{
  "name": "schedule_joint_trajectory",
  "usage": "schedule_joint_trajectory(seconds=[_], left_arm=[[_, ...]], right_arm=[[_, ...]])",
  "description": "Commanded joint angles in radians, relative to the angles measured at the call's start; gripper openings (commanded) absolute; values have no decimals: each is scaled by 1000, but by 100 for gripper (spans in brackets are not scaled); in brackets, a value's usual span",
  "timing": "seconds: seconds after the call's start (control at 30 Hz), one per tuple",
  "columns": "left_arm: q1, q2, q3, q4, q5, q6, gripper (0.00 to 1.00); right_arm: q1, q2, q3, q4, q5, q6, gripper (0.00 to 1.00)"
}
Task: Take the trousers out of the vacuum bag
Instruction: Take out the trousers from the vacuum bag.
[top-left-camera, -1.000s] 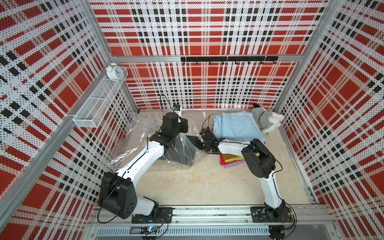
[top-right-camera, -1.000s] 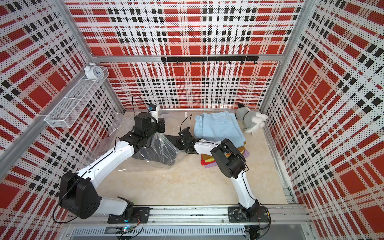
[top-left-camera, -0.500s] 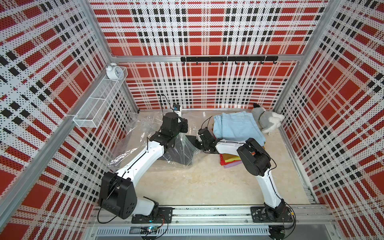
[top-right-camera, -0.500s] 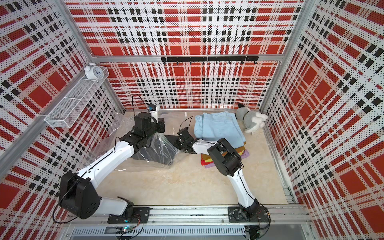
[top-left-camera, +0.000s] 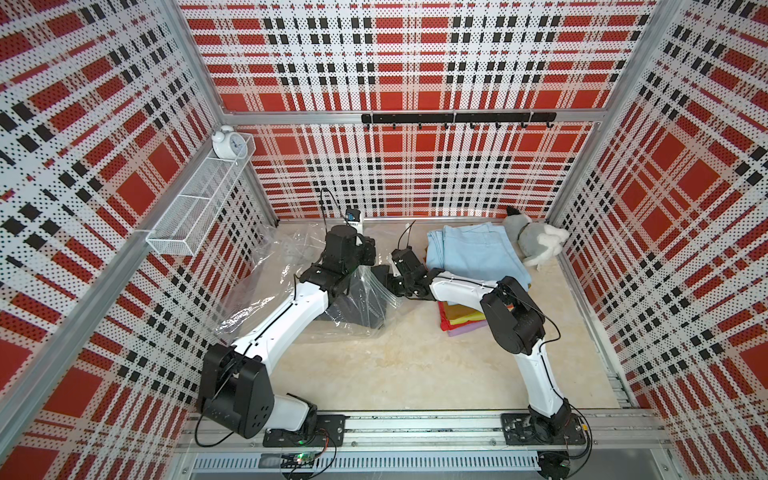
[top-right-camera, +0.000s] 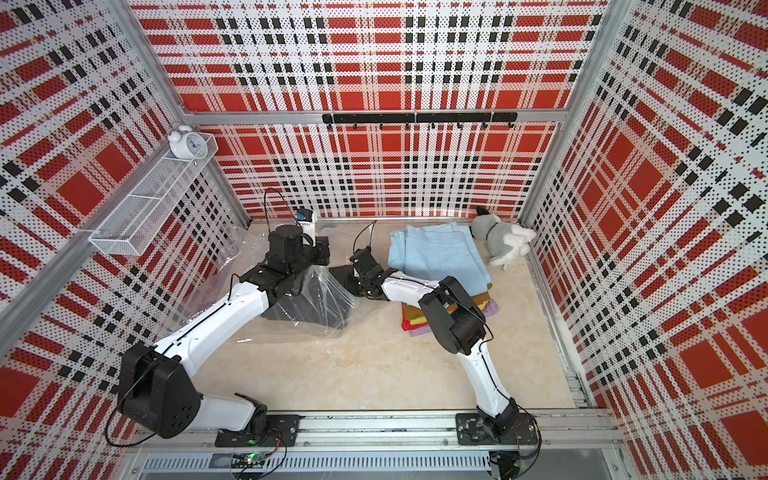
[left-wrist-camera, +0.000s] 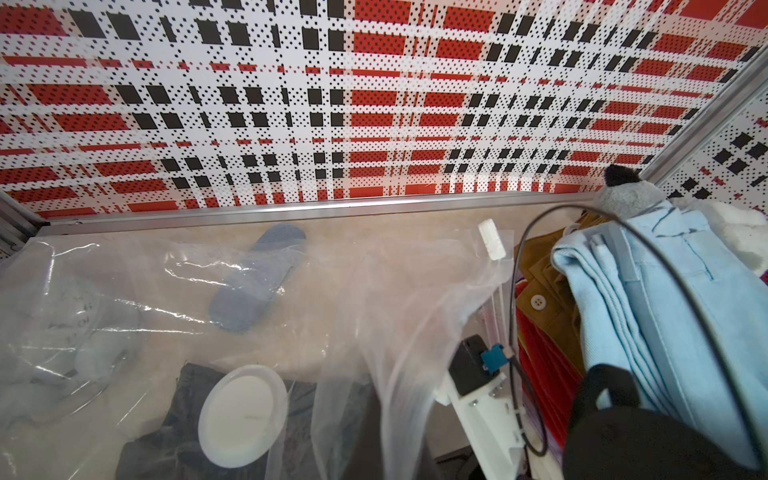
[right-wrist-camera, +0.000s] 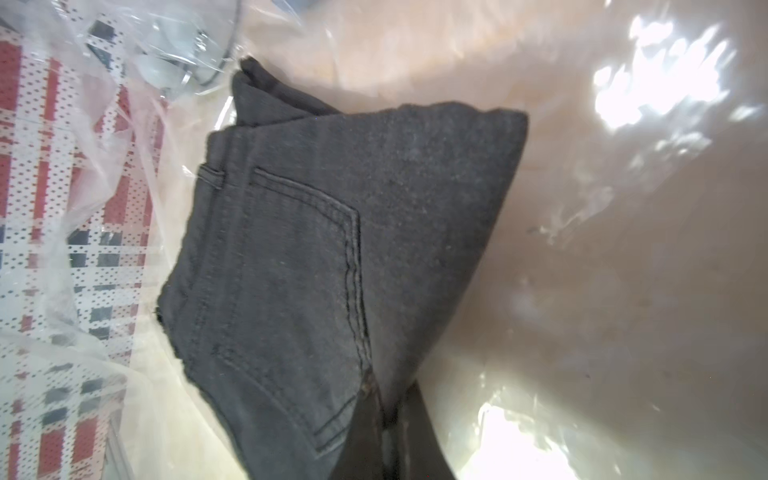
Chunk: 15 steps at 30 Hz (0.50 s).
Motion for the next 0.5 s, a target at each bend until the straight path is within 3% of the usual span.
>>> schedule_joint_trajectory(seconds=[0.0, 0.23, 0.47], left_arm=[[-11, -28, -10, 50, -20, 18, 0], [-39, -12, -2, 26, -33, 53, 0], [-173, -30, -30, -19, -93, 113, 0]], right_arm=[[-28, -124, 19, -99, 128, -89, 0], [-59, -241, -127, -57, 164, -77, 0], [-68, -277, -237, -6, 134, -36, 0]])
